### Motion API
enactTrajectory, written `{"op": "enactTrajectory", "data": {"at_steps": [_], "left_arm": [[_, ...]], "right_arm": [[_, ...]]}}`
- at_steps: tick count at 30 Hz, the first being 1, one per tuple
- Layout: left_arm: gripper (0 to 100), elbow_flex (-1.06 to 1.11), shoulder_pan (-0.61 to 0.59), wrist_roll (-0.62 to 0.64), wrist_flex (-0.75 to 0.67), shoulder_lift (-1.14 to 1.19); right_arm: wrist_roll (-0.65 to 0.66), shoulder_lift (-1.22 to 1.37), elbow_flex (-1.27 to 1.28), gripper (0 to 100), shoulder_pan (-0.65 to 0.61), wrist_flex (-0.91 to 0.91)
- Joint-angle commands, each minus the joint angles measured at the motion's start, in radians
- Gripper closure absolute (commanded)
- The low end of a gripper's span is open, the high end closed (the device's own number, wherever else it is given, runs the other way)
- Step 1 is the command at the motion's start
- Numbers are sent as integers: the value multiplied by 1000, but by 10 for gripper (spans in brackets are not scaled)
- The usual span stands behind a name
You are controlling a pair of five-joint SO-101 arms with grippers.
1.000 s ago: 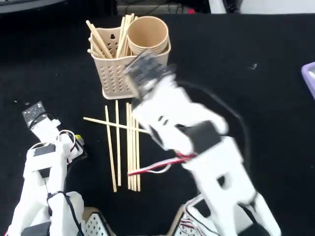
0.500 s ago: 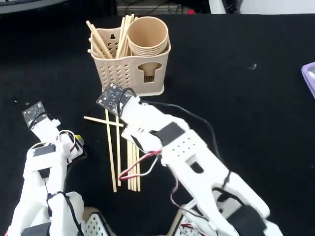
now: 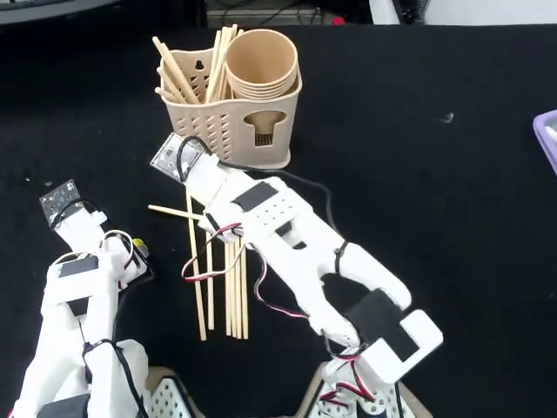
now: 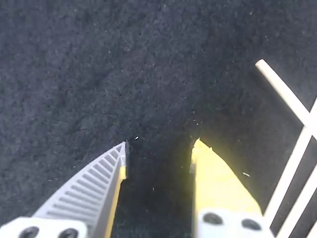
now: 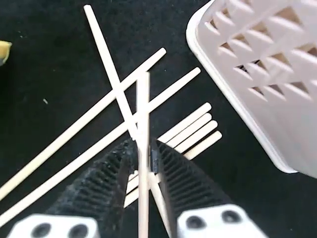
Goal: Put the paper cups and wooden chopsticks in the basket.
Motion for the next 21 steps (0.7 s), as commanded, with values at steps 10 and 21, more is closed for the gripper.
{"op": "enactTrajectory", "data": {"at_steps": [10, 21], "left_arm": [[791, -8, -2, -5, -15, -25], [791, -8, -2, -5, -15, -25]], "right_arm": [[15, -1, -41, 828, 3, 87], [17, -50, -59, 765, -57, 402]]}}
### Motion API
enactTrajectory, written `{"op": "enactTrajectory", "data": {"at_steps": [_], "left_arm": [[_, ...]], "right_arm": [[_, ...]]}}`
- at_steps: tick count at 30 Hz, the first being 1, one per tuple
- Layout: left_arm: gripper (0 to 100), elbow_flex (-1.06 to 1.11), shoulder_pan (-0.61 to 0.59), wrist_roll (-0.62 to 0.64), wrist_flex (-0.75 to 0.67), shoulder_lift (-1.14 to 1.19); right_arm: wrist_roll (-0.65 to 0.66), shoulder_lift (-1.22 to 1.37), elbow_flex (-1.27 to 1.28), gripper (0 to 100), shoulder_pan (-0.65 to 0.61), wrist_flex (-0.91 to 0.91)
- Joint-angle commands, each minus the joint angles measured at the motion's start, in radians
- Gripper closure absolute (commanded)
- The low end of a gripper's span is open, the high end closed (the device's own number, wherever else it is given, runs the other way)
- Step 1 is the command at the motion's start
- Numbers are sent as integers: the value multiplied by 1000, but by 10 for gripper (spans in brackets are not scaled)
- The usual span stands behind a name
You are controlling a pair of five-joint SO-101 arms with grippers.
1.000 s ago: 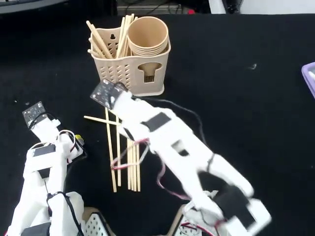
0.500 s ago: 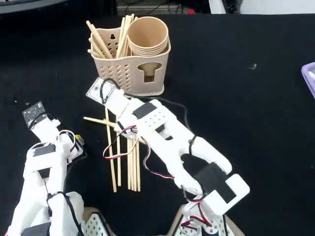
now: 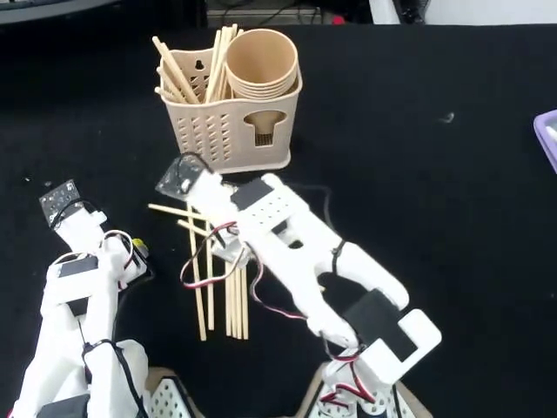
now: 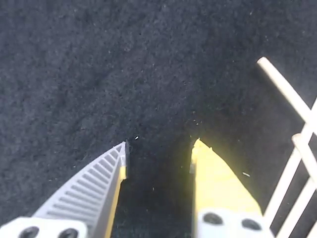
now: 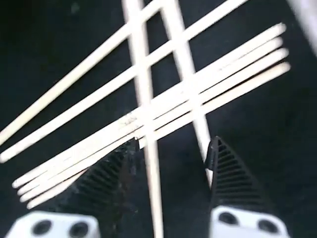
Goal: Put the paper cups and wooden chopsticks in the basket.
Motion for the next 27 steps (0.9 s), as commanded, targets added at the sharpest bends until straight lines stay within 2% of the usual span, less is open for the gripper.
{"op": "enactTrajectory", "data": {"at_steps": [1, 5, 10, 17, 19, 23, 27], "left_arm": [[791, -8, -2, -5, -15, -25], [791, -8, -2, -5, -15, -25], [791, -8, -2, -5, -15, -25], [791, -8, -2, -5, -15, -25], [791, -8, -2, -5, -15, -25], [791, -8, -2, -5, -15, -25], [791, -8, -2, -5, -15, -25]], "right_arm": [[11, -54, -8, 765, -40, 18], [23, -22, -2, 765, -34, -63], [109, 77, -10, 765, 55, -152], [123, 124, -45, 772, 95, -115], [121, 124, -47, 823, 95, -117], [120, 124, -64, 993, 103, -112], [120, 96, -64, 988, 104, -109]]}}
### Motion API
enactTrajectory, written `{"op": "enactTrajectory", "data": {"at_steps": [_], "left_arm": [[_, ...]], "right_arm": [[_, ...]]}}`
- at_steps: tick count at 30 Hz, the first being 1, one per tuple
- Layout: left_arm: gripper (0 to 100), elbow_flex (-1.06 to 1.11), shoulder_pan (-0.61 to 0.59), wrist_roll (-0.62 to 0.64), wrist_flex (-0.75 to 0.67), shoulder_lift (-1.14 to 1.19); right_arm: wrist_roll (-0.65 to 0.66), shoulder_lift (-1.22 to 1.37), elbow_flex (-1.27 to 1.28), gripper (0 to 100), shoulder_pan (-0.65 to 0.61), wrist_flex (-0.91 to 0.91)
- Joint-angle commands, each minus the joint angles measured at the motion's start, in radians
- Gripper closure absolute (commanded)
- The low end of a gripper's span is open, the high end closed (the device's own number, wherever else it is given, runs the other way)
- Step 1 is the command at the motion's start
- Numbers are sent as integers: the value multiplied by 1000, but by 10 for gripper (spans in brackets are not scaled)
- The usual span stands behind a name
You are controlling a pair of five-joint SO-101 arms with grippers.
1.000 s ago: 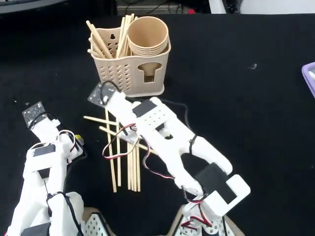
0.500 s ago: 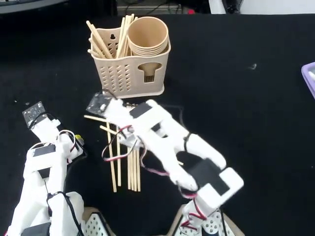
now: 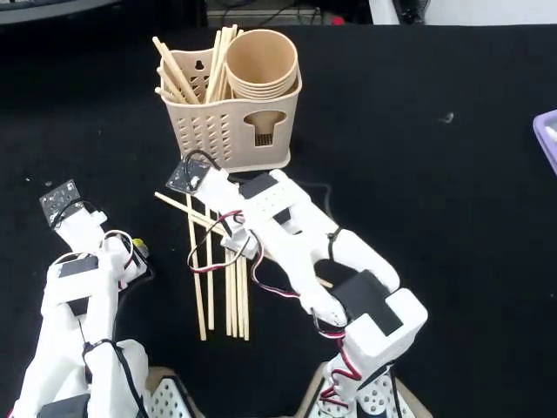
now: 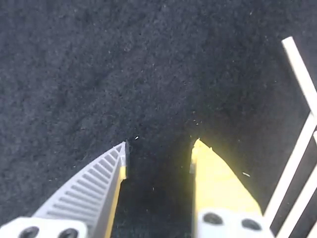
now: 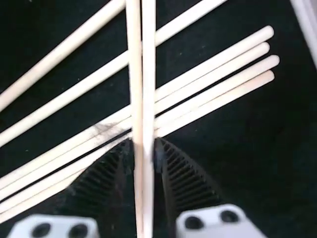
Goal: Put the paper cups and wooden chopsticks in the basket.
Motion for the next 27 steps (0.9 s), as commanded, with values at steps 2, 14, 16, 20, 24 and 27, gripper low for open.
{"op": "enactTrajectory", "data": {"at_steps": [2, 14, 16, 20, 24, 27], "left_arm": [[791, -8, -2, -5, -15, -25], [791, -8, -2, -5, -15, -25], [791, -8, -2, -5, -15, -25], [791, -8, -2, -5, -15, -25], [791, -8, -2, -5, -15, -25], [791, -8, -2, -5, -15, -25]], "right_arm": [[5, -85, -44, 988, 26, 34], [-2, -521, -2, 988, 9, 167], [5, -484, 48, 988, -6, 141], [6, -346, 127, 988, -2, -3], [18, -231, 114, 987, 38, -20], [77, -209, 111, 987, 87, 23]]}}
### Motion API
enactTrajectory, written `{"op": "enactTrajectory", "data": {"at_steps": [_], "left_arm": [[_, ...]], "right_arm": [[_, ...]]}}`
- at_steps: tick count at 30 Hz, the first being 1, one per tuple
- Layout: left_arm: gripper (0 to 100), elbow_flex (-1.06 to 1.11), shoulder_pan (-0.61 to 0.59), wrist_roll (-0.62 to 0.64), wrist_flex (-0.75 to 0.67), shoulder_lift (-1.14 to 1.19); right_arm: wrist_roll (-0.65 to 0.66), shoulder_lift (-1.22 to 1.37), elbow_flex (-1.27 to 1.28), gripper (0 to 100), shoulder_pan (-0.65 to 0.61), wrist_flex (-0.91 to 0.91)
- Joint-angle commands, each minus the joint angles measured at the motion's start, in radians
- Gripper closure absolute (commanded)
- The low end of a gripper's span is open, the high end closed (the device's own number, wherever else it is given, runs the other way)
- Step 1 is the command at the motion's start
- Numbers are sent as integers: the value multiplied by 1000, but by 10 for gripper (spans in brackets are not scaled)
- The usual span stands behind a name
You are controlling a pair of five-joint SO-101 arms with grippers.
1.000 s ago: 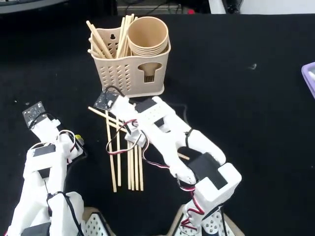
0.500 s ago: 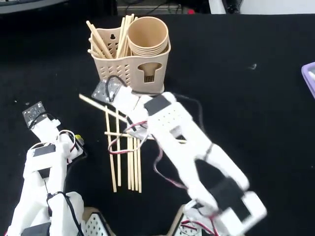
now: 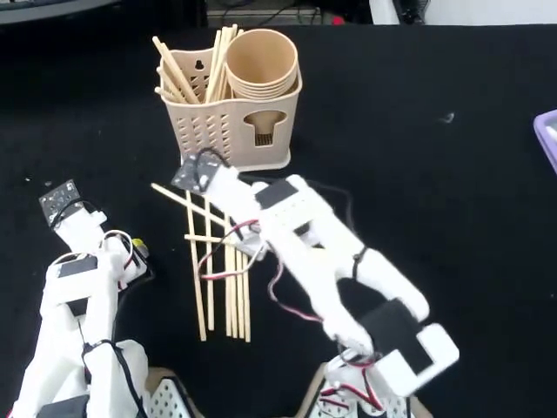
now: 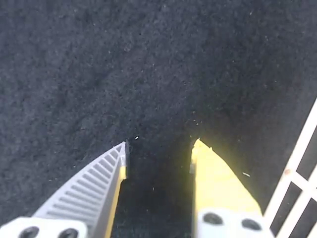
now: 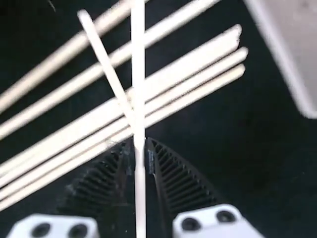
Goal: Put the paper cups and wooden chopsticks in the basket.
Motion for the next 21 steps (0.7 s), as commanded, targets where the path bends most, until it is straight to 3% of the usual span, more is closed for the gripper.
{"op": "enactTrajectory", "data": {"at_steps": [1, 7, 13, 21], "left_arm": [[791, -8, -2, -5, -15, -25], [791, -8, -2, -5, -15, -25], [791, -8, -2, -5, -15, -25], [791, -8, -2, -5, -15, -25]], "right_arm": [[55, -1, -19, 986, 64, 29], [64, 10, -10, 828, 66, 43], [64, 10, 61, 852, -6, -20], [66, 10, 71, 848, 34, -55]]}}
